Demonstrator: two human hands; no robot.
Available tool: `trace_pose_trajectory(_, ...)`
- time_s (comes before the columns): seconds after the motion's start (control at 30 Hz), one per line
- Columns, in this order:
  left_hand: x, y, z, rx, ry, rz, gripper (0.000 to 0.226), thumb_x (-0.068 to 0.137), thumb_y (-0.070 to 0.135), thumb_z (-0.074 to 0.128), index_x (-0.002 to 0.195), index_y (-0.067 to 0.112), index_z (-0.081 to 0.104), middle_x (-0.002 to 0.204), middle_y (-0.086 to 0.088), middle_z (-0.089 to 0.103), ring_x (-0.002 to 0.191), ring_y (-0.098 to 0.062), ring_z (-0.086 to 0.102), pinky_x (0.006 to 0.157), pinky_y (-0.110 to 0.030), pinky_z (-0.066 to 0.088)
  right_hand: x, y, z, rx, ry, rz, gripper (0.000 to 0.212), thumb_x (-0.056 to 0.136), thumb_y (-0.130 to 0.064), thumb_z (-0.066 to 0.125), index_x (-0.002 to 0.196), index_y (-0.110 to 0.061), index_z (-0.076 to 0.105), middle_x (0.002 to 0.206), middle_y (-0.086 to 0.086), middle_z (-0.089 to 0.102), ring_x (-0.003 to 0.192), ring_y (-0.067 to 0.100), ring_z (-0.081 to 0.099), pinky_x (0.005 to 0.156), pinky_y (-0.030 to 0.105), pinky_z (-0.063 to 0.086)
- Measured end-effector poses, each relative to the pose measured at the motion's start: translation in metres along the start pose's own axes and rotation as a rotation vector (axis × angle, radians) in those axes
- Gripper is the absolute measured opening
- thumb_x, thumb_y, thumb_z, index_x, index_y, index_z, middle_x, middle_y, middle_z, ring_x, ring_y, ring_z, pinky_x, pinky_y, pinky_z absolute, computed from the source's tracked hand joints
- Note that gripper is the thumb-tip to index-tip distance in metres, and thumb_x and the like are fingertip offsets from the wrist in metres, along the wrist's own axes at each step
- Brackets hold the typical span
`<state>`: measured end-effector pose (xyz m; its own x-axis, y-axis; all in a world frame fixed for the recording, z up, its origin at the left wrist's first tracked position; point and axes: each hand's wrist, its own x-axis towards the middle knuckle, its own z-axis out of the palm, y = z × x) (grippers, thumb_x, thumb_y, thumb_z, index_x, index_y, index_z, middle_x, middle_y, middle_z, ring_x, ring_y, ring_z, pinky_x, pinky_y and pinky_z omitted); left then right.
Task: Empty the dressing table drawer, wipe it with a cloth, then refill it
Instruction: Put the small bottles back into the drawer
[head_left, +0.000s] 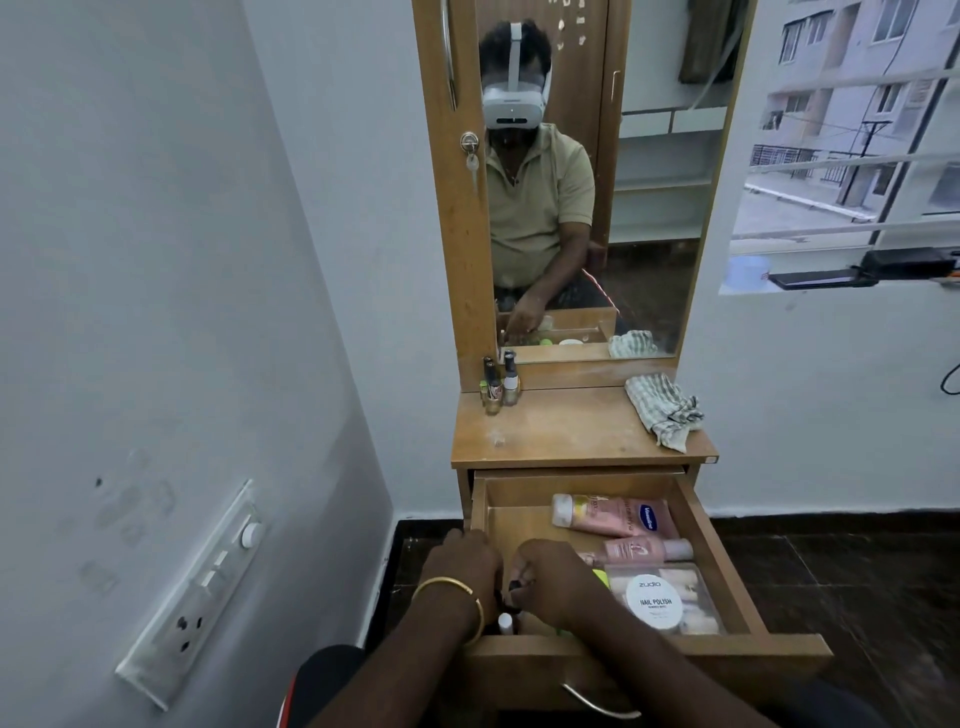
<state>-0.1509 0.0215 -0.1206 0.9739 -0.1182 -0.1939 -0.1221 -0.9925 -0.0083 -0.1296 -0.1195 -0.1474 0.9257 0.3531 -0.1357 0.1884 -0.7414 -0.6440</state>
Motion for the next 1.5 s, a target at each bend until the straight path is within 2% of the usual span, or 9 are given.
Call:
trace_pose_trajectory(0.27,0.006,-0.003,0.003,0.055,-0.058,0.015,0.029,0.080,0.032,0.075,0.105,0.020,0.074,0.135,-0.006,0.043,0.121,-0.033,0.039,0.100,-0.046,0.044,0.005,0.005,0.003,0.065,-0.083,-0.005,0.009,0.075,-0.016,0.077,0.074,-0.021,0.069,0.077,-0.010,0.064,0.064,0.000,0.060,0.059,0.011,0.047)
trace_pose_trajectory(0.33,0.007,-0.004,0.003,0.037,-0.073,0.018,0.028,0.079,0.034,0.074,0.104,0.020,0.074,0.136,-0.005,0.042,0.120,-0.032,0.039,0.101,-0.046,0.044,0.008,0.007,0.003,0.091,-0.105,0.026,0.005,0.074,-0.018,0.075,0.073,-0.017,0.071,0.080,-0.005,0.068,0.067,0.003,0.063,0.063,0.019,0.053)
trace_pose_trajectory(0.47,0.007,-0.006,0.001,0.011,-0.108,0.032,0.025,0.084,0.038,0.067,0.102,0.022,0.075,0.135,-0.004,0.045,0.122,-0.031,0.039,0.103,-0.046,0.042,0.014,0.012,0.003,0.129,-0.143,0.075,0.020,0.075,-0.021,0.069,0.081,-0.002,0.072,0.083,0.015,0.071,0.080,0.028,0.070,0.074,0.041,0.058)
trace_pose_trajectory(0.77,0.020,-0.015,-0.011,-0.137,-0.053,0.046,0.030,0.081,0.033,0.070,0.110,0.027,0.070,0.126,0.001,0.055,0.119,-0.024,0.049,0.101,-0.041,0.046,0.018,0.003,-0.011,0.065,-0.171,0.064,0.017,0.081,-0.019,0.062,0.083,-0.004,0.071,0.087,0.011,0.069,0.084,0.025,0.067,0.075,0.037,0.055)
trace_pose_trajectory(0.9,0.035,-0.019,-0.034,-0.261,0.122,0.013,0.019,0.086,0.029,0.062,0.102,0.023,0.070,0.110,-0.003,0.066,0.099,-0.023,0.062,0.087,-0.037,0.054,0.026,-0.010,-0.041,0.051,-0.017,-0.019,0.022,0.089,-0.018,0.060,0.069,-0.026,0.061,0.070,-0.008,0.061,0.063,0.000,0.054,0.059,0.017,0.044)
trace_pose_trajectory(0.97,0.047,-0.022,-0.047,-0.282,0.216,0.023,0.022,0.090,0.033,0.057,0.110,0.026,0.065,0.112,0.001,0.065,0.103,-0.022,0.061,0.087,-0.034,0.051,0.039,-0.012,-0.055,0.099,0.135,-0.058,0.019,0.088,-0.020,0.062,0.072,-0.031,0.062,0.072,-0.012,0.062,0.068,-0.002,0.056,0.064,0.017,0.046)
trace_pose_trajectory(1.07,0.069,-0.028,-0.064,-0.303,0.345,0.018,0.038,0.091,0.040,0.056,0.128,0.034,0.054,0.120,0.004,0.062,0.108,-0.021,0.059,0.090,-0.035,0.051,0.067,-0.011,-0.070,0.112,0.329,-0.067,0.009,0.087,-0.024,0.065,0.092,-0.032,0.063,0.086,-0.013,0.063,0.079,0.002,0.059,0.069,0.024,0.052)
trace_pose_trajectory(1.3,0.145,-0.029,-0.091,-0.250,0.523,-0.105,0.052,0.091,0.031,0.059,0.140,0.031,0.041,0.140,-0.005,0.040,0.116,-0.028,0.053,0.090,-0.041,0.053,0.153,-0.019,-0.103,-0.145,0.498,-0.102,0.058,0.085,-0.020,0.066,0.138,-0.031,0.046,0.126,-0.001,0.052,0.107,0.023,0.056,0.082,0.035,0.051)
trace_pose_trajectory(1.5,0.178,-0.028,-0.084,-0.054,0.502,-0.115,0.048,0.098,0.025,0.048,0.145,0.026,0.036,0.142,-0.012,0.036,0.113,-0.031,0.051,0.088,-0.042,0.052,0.196,-0.020,-0.102,-0.339,0.511,-0.116,0.062,0.084,-0.010,0.059,0.140,-0.031,0.043,0.129,0.001,0.047,0.097,0.027,0.060,0.072,0.038,0.055)
